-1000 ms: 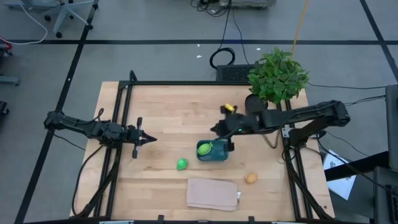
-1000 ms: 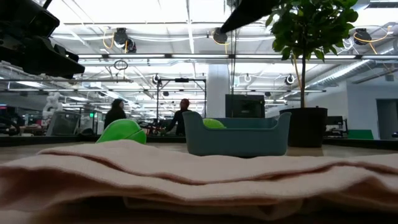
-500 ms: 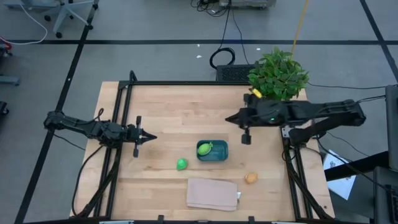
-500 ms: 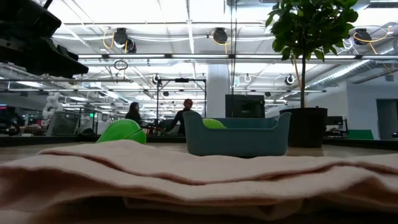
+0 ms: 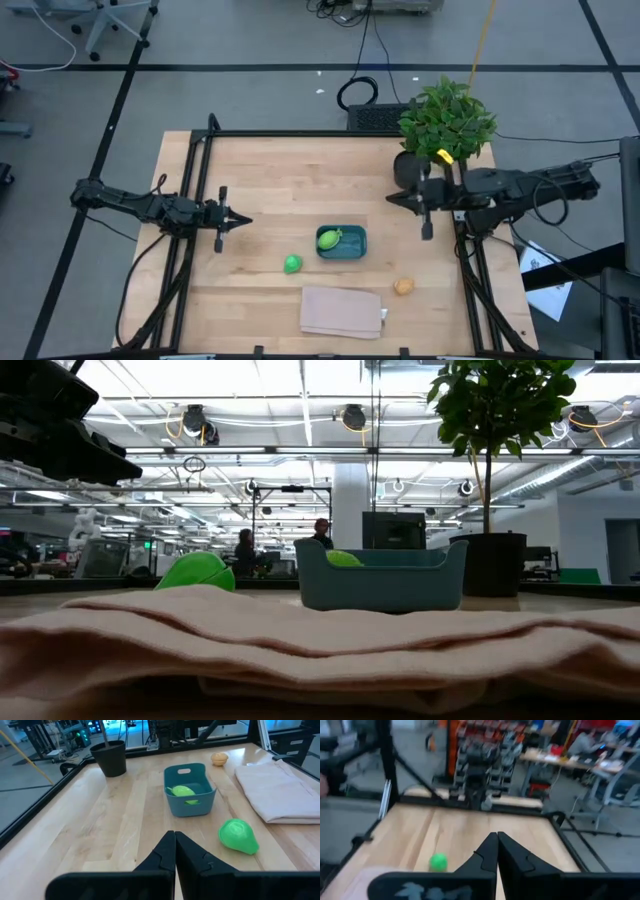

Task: Pick and placing Produce into tupperware
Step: Put the green pear into the blue bin

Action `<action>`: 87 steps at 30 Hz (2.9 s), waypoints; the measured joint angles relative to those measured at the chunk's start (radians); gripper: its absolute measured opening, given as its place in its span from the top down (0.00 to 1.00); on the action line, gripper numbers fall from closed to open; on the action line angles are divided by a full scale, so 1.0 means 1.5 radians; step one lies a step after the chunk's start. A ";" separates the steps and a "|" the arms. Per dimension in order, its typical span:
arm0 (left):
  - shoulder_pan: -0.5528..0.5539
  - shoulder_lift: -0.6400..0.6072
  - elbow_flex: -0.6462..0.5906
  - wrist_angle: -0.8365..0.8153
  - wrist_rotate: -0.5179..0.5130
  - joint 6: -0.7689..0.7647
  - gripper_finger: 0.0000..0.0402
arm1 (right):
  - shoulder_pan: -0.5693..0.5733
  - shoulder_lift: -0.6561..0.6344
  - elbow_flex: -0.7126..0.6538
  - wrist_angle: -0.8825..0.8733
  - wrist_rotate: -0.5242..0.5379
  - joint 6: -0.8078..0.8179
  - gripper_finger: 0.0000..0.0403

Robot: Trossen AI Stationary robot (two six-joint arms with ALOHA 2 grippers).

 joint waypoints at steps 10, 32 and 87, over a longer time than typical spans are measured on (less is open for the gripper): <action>0.000 0.000 0.000 0.000 0.000 0.000 0.99 | 0.001 -0.134 -0.177 0.098 -0.065 0.006 1.00; 0.000 0.000 0.000 -0.005 0.000 -0.003 0.99 | -0.004 -0.265 -0.353 0.141 -0.150 0.134 1.00; 0.000 0.000 0.000 -0.005 -0.023 -0.004 0.99 | -0.014 -0.522 -0.545 0.163 -0.065 0.051 1.00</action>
